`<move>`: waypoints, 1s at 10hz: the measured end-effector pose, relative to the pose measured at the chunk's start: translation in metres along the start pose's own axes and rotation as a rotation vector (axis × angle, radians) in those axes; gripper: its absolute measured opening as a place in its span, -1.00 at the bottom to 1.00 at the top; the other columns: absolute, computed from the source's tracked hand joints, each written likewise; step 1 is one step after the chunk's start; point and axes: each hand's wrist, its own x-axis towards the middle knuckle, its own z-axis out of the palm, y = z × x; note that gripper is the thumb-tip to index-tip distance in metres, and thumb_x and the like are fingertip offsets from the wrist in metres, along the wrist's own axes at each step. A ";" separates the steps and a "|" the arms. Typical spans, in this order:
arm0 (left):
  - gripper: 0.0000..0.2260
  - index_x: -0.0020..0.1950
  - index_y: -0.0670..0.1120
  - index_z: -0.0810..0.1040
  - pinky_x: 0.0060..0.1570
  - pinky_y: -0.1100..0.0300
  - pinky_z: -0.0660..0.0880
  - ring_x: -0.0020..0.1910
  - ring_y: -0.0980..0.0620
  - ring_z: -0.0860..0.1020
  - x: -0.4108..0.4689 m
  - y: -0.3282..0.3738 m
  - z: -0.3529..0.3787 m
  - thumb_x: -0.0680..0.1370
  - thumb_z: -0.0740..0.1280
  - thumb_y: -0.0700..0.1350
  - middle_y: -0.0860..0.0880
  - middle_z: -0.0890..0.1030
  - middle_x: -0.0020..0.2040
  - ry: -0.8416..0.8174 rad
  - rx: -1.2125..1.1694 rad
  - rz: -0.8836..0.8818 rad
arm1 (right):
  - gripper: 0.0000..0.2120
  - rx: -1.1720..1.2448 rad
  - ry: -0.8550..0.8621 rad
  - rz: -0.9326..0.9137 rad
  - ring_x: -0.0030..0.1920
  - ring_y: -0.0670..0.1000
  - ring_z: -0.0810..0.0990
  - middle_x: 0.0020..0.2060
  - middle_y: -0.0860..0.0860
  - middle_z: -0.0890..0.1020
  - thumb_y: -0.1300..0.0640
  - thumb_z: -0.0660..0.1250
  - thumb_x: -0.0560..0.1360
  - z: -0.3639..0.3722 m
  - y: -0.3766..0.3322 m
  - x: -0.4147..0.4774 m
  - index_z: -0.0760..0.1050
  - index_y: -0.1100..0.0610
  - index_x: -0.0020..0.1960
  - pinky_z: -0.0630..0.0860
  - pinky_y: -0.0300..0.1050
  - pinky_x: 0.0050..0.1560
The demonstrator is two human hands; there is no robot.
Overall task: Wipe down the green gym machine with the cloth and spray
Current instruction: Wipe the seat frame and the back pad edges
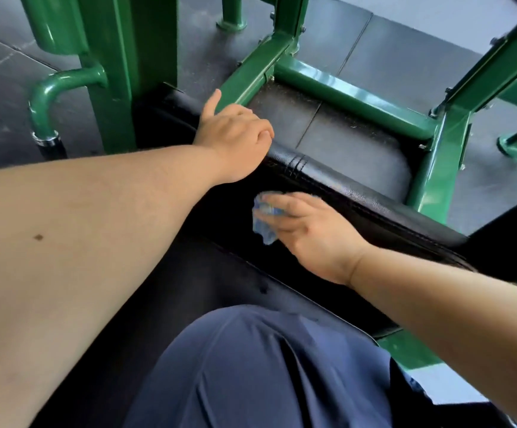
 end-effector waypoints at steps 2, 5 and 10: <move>-0.62 0.14 0.14 0.54 0.48 -0.08 -0.24 0.36 0.11 0.30 0.000 -0.002 -0.001 0.62 -0.06 -0.05 0.13 0.53 0.15 -0.002 0.002 0.017 | -0.53 0.091 -0.467 0.151 0.14 -0.03 0.64 0.13 -0.10 0.65 0.07 0.03 0.42 0.042 -0.011 -0.071 0.66 -0.06 0.10 0.60 -0.04 0.10; -0.64 0.11 0.11 0.56 0.48 -0.07 -0.19 0.34 0.04 0.33 0.000 0.002 0.001 0.61 -0.02 -0.07 0.06 0.54 0.13 0.032 0.009 -0.015 | -0.63 0.042 0.025 0.044 0.34 0.00 0.48 0.28 -0.01 0.57 0.21 0.17 0.53 -0.019 0.013 -0.019 0.57 0.06 0.28 0.32 -0.11 0.38; -0.67 0.08 0.05 0.54 0.07 0.02 0.38 0.12 -0.17 0.52 0.003 0.104 0.001 0.62 0.05 0.15 -0.12 0.60 0.12 -0.167 -0.066 0.293 | -0.66 -0.135 0.232 0.127 0.25 0.05 0.40 0.16 -0.02 0.65 0.11 0.13 0.59 -0.049 0.014 -0.051 0.63 0.16 0.17 0.26 -0.14 0.22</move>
